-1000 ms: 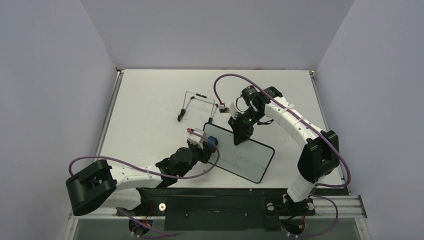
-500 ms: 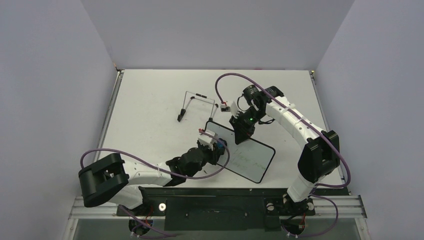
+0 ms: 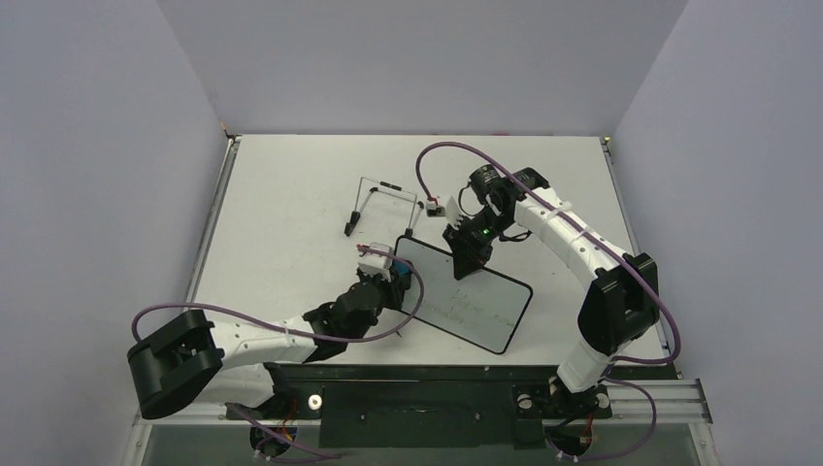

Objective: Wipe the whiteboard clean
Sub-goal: Erase the whiteboard at the whiteboard stand.

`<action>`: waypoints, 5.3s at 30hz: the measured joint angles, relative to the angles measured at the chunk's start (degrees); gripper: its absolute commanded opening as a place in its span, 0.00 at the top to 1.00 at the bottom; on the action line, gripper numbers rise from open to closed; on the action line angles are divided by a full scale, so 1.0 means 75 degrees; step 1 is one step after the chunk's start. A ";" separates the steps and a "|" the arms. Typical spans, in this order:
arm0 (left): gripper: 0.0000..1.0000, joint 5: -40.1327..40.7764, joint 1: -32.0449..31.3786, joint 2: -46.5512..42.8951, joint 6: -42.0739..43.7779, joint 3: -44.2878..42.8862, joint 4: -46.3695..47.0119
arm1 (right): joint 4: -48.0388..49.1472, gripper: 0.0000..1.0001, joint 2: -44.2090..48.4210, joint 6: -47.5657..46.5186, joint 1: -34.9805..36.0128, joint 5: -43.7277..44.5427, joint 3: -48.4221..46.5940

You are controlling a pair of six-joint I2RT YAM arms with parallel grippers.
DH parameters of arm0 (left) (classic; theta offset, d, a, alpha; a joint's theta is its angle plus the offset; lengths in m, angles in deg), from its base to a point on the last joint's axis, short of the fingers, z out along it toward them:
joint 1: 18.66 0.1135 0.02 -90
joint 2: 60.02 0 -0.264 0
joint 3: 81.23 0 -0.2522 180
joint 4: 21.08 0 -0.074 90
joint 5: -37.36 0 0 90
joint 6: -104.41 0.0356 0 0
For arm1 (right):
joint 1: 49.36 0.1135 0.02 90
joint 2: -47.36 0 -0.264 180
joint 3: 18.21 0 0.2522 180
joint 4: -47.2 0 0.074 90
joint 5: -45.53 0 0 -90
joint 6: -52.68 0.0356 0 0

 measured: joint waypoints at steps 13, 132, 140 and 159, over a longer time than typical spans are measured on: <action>1.00 -0.0635 -0.0160 -0.1151 0.1224 0.0816 0.0784 | 0.0122 1.00 0.0000 0.0338 0.0291 -0.0195 0.0207; 1.00 -0.1816 -0.0125 0.0181 0.0557 0.0146 0.1204 | 0.0408 1.00 0.0003 0.0551 0.0163 -0.0108 0.0239; 1.00 -0.1763 0.0038 0.0047 0.0388 0.0184 0.1137 | 0.0408 1.00 0.0003 0.0565 0.0160 -0.0082 0.0239; 1.00 -0.0233 -0.0216 0.0149 -0.0303 -0.0239 -0.0114 | 0.0676 1.00 0.0064 0.0717 0.0111 -0.0061 0.0239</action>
